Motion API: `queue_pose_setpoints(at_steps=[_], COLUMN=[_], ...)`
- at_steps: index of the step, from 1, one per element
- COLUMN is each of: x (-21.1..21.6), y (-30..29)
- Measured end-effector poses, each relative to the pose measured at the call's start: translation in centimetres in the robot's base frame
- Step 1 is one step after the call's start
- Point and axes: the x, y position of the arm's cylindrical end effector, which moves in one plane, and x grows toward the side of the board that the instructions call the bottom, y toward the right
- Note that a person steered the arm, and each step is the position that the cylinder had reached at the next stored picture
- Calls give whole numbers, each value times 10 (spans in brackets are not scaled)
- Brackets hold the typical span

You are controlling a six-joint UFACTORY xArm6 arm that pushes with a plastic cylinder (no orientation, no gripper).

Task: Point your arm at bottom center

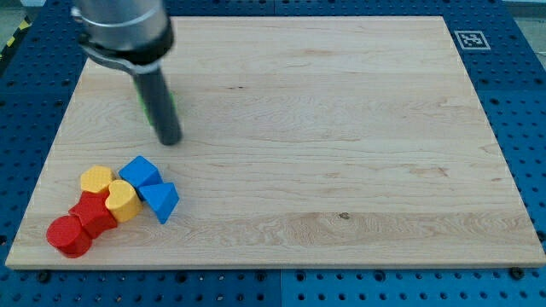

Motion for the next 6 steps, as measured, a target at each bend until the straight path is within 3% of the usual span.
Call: queue_pose_setpoints(at_steps=[1, 2, 3, 4, 5, 6], x=[43, 97, 87, 123, 151, 133], y=[70, 89, 78, 82, 48, 64])
